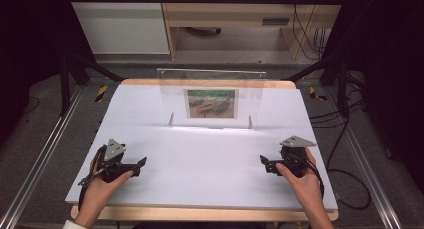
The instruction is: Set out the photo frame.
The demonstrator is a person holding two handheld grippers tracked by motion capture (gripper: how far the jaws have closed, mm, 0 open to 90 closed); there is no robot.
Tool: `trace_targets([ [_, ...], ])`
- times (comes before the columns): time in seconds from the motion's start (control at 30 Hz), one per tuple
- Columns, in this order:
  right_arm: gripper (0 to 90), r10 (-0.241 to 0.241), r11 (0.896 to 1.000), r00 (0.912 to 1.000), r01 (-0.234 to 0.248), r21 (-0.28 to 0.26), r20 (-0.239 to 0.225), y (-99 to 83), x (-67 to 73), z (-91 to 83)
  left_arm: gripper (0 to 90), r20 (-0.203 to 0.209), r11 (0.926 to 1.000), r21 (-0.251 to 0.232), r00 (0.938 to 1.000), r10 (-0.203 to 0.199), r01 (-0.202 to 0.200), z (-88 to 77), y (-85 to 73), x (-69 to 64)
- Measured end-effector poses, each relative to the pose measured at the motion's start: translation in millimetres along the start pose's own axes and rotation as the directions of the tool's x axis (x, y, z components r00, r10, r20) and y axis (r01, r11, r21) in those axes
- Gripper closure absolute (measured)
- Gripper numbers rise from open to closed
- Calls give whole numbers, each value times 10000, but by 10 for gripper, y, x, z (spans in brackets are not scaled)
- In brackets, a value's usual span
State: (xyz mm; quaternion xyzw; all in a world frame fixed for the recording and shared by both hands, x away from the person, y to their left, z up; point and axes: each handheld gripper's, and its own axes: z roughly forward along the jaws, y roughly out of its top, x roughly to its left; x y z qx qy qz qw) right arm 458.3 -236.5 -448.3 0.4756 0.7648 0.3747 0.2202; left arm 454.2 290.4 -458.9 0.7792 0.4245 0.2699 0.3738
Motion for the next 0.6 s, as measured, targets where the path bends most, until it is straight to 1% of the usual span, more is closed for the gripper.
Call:
trace_targets([
  [0.07,58,-34,10000,10000,34,56,22,-30,-6,5,77,-8,10000,71,10000,-2,2,4,-3,2],
  [0.1,56,53,9997,10000,-54,239,75,-94,-13,15,77,-69,9998,211,10000,-68,69,17,-13,6],
  [0.13,56,125,9994,9999,-128,322,91,-128,-18,21,77,-69,9998,211,10000,-68,69,17,-13,6],
  [0.17,58,174,9989,9998,-179,440,122,-165,-24,29,72,-172,9996,246,9998,-100,104,23,-17,8],
  [0.2,61,198,9980,9997,-206,602,138,-200,-25,39,67,-569,9990,339,9980,-277,297,31,-17,13],
  [0.23,61,198,9980,9997,-206,602,138,-200,-25,39,66,-569,9990,339,9980,-277,297,31,-17,13],
  [0.27,65,-32,9950,9997,6,1002,260,-259,-12,53,66,-674,9984,418,9971,-349,378,36,-19,17],
  [0.3,65,-32,9950,9997,6,1002,260,-259,-12,53,66,-758,9977,483,9962,-440,478,44,-23,19],
  [0.33,67,-245,9927,9990,198,1188,381,-280,-1,55,66,-795,9971,489,9954,-543,583,54,-29,20],
  [0.37,69,-264,9919,9986,206,1250,449,-291,13,51,66,-764,9967,509,9953,-588,628,60,-32,22],
  [0.43,66,-163,9941,9987,110,1077,490,-302,16,27,67,-742,9962,523,9951,-651,691,63,-32,31],
  [0.47,67,-196,9947,9979,132,1016,615,-305,4,26,67,-736,9962,502,9950,-670,707,61,-32,38],
  [0.5,67,-196,9947,9979,132,1016,615,-305,4,26,67,-742,9964,509,9952,-645,684,61,-36,42],
  [0.53,64,34,9957,9982,-90,922,599,-304,-17,30,67,-721,9958,606,9954,-637,681,71,-46,45],
  [0.57,64,34,9957,9982,-90,922,599,-304,-17,30,67,-721,9958,606,9954,-637,681,71,-46,45],
  [0.6,64,235,9959,9973,-294,858,695,-308,-37,49,67,-715,9956,632,9954,-643,689,78,-50,49],
])
